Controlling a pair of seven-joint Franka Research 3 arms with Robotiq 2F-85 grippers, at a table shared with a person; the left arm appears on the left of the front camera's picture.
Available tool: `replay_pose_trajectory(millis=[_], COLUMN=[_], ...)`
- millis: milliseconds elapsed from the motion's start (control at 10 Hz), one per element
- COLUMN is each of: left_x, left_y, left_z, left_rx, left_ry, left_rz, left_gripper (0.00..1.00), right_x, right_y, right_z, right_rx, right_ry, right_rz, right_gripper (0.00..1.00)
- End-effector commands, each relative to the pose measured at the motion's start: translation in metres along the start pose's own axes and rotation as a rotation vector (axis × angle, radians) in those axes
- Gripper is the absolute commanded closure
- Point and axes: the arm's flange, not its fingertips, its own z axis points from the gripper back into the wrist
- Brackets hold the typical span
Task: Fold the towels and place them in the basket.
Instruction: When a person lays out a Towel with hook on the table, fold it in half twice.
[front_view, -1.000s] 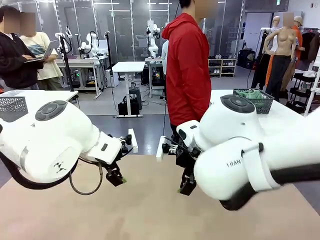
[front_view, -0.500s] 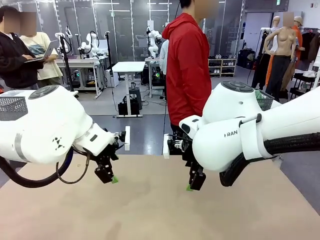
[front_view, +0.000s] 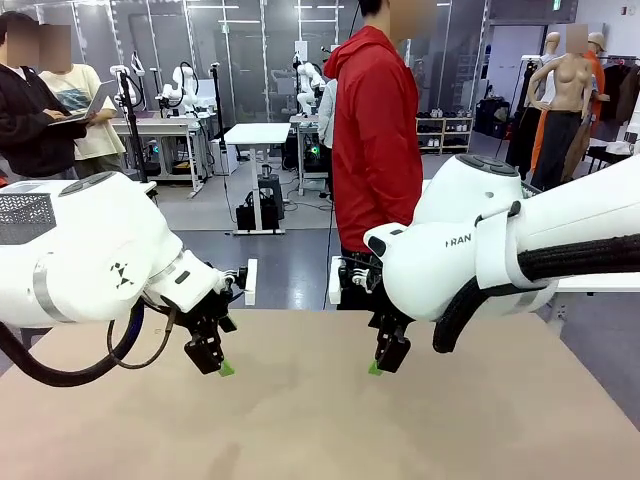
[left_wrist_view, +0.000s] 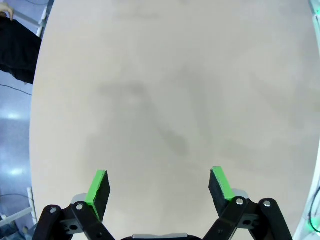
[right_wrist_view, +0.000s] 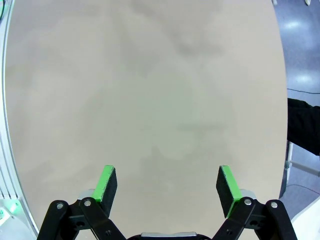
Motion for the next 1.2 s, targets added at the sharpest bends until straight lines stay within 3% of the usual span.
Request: replay_pose_trajectory(millis=[0,600,700,800,900,1100], left_x=[0.000,0.000,-0.006,-0.018,-0.026,-0.034], left_y=[0.000,0.003,0.012,0.026,0.030,0.020], left_z=[0.001,0.011,0.036,0.074,0.110,0.184], left_rx=[0.009,-0.027,-0.089,-0.202,-0.202,-0.193], left_ry=[0.012,-0.018,-0.092,-0.251,-0.309,-0.328], left_rz=[-0.006,0.004,0.004,-0.007,-0.009,-0.044], left_gripper=[0.00,0.00,0.00,0.00,0.00,0.00], right_x=[-0.001,-0.006,-0.020,-0.039,-0.057,-0.085], right_y=[0.001,-0.001,-0.006,-0.010,-0.008,0.017], right_z=[-0.001,0.009,0.030,0.063,0.099,0.187], right_rx=[-0.009,0.034,0.077,0.125,0.126,0.092], right_ry=[0.017,-0.002,-0.072,-0.189,-0.229,-0.267], right_rz=[0.005,-0.010,-0.003,0.032,0.032,0.062], right_gripper=[0.00,0.00,0.00,0.00,0.00,0.00])
